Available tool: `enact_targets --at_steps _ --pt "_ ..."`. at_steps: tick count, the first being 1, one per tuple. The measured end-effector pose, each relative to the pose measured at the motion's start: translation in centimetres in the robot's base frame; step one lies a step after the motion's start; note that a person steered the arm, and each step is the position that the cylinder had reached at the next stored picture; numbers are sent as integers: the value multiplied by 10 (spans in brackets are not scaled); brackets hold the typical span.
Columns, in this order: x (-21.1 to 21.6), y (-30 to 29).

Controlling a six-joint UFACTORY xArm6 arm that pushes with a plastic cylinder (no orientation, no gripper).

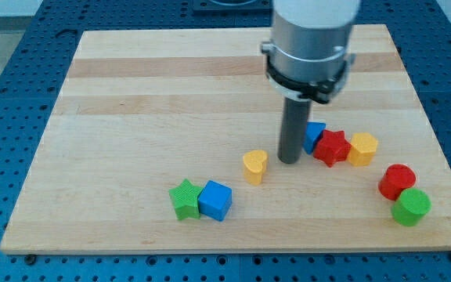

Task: Push the yellow heart towards top

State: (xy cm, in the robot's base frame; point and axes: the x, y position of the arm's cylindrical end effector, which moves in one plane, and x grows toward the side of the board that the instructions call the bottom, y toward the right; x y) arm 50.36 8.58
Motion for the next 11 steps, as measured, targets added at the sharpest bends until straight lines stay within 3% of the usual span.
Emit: enact_targets --at_steps 1,2,4,6,7,8,10,11 --pt "38 15" --pt "34 -31" --pt "-38 -135" --pt "-21 -165" --pt "-49 -207" --pt "-99 -217" --pt "-40 -212" --pt "-59 -186"
